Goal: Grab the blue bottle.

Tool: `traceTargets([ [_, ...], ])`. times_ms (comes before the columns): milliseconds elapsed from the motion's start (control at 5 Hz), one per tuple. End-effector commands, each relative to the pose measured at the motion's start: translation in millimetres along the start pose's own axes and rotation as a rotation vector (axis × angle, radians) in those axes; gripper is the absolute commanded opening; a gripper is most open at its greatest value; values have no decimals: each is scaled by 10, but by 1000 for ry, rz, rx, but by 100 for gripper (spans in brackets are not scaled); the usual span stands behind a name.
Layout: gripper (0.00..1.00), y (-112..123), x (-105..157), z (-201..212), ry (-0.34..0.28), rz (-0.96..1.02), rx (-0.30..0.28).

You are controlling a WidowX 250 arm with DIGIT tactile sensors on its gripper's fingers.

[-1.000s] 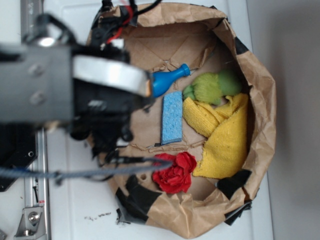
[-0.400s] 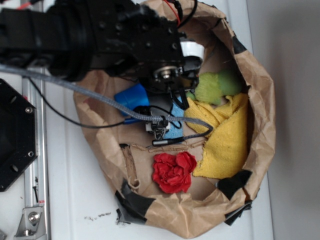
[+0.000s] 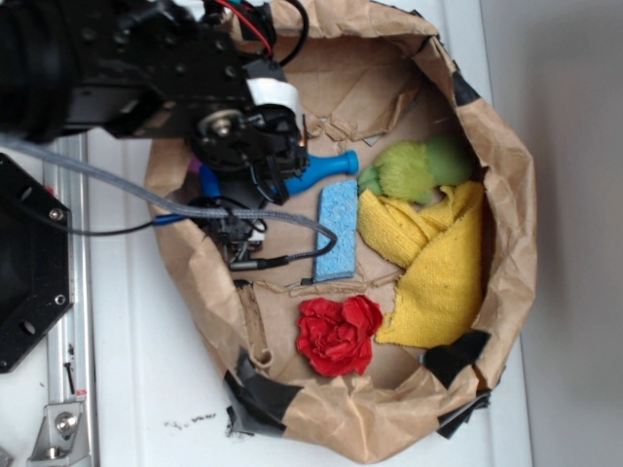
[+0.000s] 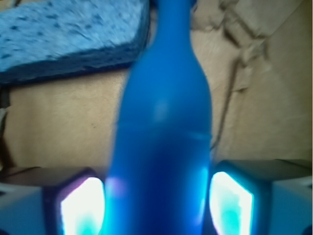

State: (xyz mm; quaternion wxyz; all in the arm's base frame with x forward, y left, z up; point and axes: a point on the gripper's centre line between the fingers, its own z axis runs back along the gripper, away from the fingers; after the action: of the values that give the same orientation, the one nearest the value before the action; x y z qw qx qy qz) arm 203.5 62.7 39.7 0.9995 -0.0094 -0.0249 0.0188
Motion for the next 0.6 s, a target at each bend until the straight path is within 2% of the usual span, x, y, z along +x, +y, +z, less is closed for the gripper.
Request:
traceTargets([
  [0,0,-76,201,1069,-161,-119,148],
  [200,0,-118,340,1407,-140,-71,113],
  [400,0,-190,370,1405,-93,46,203],
])
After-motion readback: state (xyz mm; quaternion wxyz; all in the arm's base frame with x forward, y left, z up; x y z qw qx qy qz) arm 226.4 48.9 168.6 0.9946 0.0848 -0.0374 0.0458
